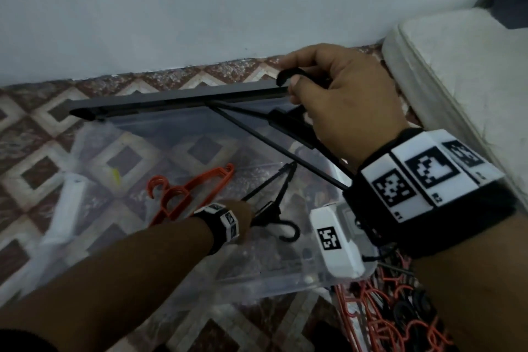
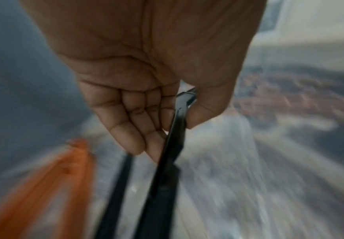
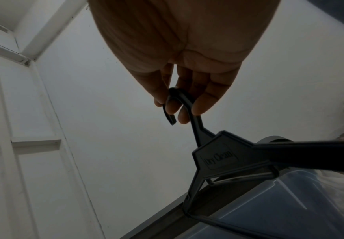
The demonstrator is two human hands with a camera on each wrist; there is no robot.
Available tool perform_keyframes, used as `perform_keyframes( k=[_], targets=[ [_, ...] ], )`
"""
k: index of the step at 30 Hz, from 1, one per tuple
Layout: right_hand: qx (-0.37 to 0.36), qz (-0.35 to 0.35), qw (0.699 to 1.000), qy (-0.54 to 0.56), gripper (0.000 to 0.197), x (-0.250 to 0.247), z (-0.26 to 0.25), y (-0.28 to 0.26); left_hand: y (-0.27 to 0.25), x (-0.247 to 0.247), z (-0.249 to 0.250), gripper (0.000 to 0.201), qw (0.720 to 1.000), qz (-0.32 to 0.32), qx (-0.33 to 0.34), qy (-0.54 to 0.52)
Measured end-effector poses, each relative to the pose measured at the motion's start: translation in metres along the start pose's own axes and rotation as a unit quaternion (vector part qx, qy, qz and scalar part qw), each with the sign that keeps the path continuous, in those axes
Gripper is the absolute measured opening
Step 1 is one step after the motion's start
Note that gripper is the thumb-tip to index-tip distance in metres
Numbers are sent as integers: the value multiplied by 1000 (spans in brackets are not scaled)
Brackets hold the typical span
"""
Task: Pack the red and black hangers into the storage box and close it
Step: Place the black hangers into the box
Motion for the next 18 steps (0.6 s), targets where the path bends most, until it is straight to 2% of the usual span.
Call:
perform_keyframes(
  k=[4, 7, 10, 13, 18],
  targets=[
    [-3, 6, 1000, 3, 18, -5, -9, -4, -59, -47, -58, 41, 986, 134, -76, -60],
    [-7, 14, 1000, 19, 18, -7, -17, -10, -124, -74, -95, 27, 971, 174, -122, -109],
    [-3, 4, 1000, 24, 20, -4, -20, -16, -189, -91, -110, 20, 965, 200, -126, -109],
    [8, -28, 999, 22, 19, 5, -20, -23, -237, -102, -113, 28, 950, 267, -128, -97],
    [26, -88, 995, 37, 18, 27, -25, -38, -261, -109, -111, 24, 934, 329, -91, -108]
  ],
)
Point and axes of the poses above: each hand's wrist, its own y-axis towards the middle knuckle, its own x-axis out of the palm, z = x × y, the point moved 8 cm from there along y, towards the middle knuckle, and after that the axes turned 12 degrees about y, right-handed, at the moved point
